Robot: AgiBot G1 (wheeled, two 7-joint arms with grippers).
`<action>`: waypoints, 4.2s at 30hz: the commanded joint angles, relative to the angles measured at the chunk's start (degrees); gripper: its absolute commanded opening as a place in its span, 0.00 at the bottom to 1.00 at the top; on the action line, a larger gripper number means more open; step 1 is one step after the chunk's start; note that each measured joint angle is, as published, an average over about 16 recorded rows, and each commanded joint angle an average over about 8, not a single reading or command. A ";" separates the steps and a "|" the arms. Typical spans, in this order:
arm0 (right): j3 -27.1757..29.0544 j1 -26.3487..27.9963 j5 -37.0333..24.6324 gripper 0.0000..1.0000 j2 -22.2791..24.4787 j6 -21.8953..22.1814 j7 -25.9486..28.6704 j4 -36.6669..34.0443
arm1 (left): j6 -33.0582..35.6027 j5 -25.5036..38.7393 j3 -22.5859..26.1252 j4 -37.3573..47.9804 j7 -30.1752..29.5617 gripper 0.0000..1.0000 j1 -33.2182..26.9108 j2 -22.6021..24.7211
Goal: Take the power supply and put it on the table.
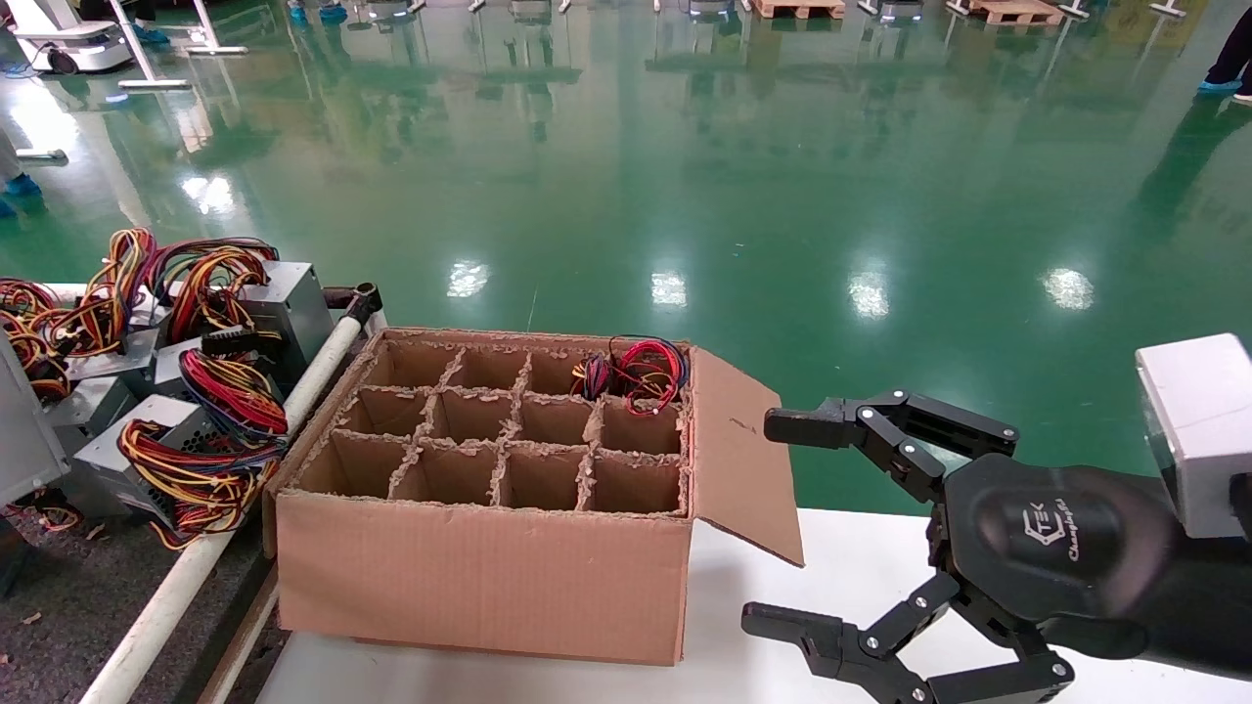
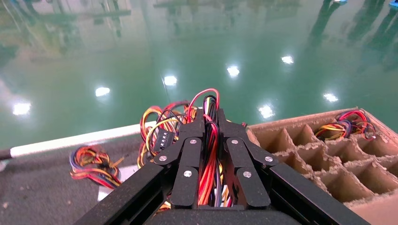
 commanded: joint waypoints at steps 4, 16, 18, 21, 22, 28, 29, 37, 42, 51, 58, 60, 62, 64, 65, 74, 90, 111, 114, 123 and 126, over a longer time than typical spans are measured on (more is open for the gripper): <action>0.00 0.00 0.00 1.00 0.00 0.00 0.00 0.00 | 1.40 -0.17 -0.04 0.15 -0.68 0.00 1.27 -0.68; 0.00 0.00 0.00 1.00 0.00 0.00 0.00 0.00 | 3.13 -1.72 -0.90 2.46 0.56 0.00 6.78 -1.46; 0.00 0.00 0.00 1.00 0.00 0.00 0.00 0.00 | 3.39 -2.09 -1.13 3.27 1.21 0.00 8.00 -1.33; 0.00 0.00 0.00 1.00 0.00 0.00 0.00 0.00 | 3.62 -2.60 -1.52 4.79 2.61 0.00 9.99 -1.00; 0.00 0.00 0.00 1.00 0.00 0.00 0.00 0.00 | 3.67 -2.78 -1.67 5.37 3.14 0.00 10.63 -0.87; 0.00 0.00 0.00 1.00 0.00 0.00 0.00 0.00 | 3.75 -3.68 -2.69 9.51 7.01 0.00 13.71 -0.20; 0.00 0.00 0.00 1.00 0.00 0.00 0.00 0.00 | 3.70 -3.76 -2.83 10.24 7.69 0.00 13.97 -0.15; 0.00 0.00 0.00 1.00 0.00 0.00 0.00 0.00 | 2.96 -3.44 -3.04 15.67 12.45 0.00 13.22 0.05; 0.00 0.00 0.00 1.00 0.00 0.00 0.00 0.00 | 2.66 -2.45 -2.42 19.78 14.83 0.01 11.44 1.11; 0.00 -0.01 0.01 1.00 0.01 0.02 -0.01 -0.02 | 2.54 -1.43 -1.69 25.00 17.29 1.00 9.68 2.61; 0.00 -0.01 0.01 1.00 0.01 0.02 -0.01 -0.02 | 2.56 -1.37 -1.69 24.35 16.92 1.00 9.80 2.49; 0.00 -0.01 0.01 1.00 0.01 0.02 -0.01 -0.02 | 2.56 -1.37 -1.72 24.14 16.84 1.00 9.87 2.44; 0.00 -0.01 0.01 1.00 0.01 0.02 -0.01 -0.02 | 2.57 -1.37 -1.74 23.96 16.76 1.00 9.92 2.39; 0.00 -0.01 0.01 1.00 0.01 0.02 -0.01 -0.02 | 2.58 -1.38 -1.76 23.81 16.71 1.00 9.97 2.35; 0.00 -0.01 0.01 1.00 0.01 0.02 -0.01 -0.02 | 2.58 -1.39 -1.77 23.74 16.68 1.00 9.99 2.33; 0.00 -0.01 0.01 1.00 0.01 0.02 -0.01 -0.02 | 1.89 -0.94 -1.32 21.83 18.16 1.00 9.71 2.38; 0.00 -0.01 0.01 1.00 0.01 0.02 -0.01 -0.02 | -1.22 1.37 0.97 13.81 26.53 1.00 5.11 6.41; 0.00 -0.01 0.01 1.00 0.01 0.02 -0.01 -0.02 | -27.46 -21.86 -16.05 11.89 27.91 1.00 18.58 25.21; 0.00 -0.01 0.01 1.00 0.01 0.02 -0.01 -0.02 | -33.16 -22.52 -16.39 9.48 27.33 1.00 19.43 28.58; 0.00 -0.02 0.02 1.00 0.01 0.02 -0.01 -0.03 | -36.01 -22.72 -16.46 5.02 25.08 1.00 20.43 33.89; 0.00 -0.02 0.03 1.00 0.02 0.03 -0.01 -0.03 | -35.26 -23.49 -16.69 3.14 24.19 1.00 21.72 34.00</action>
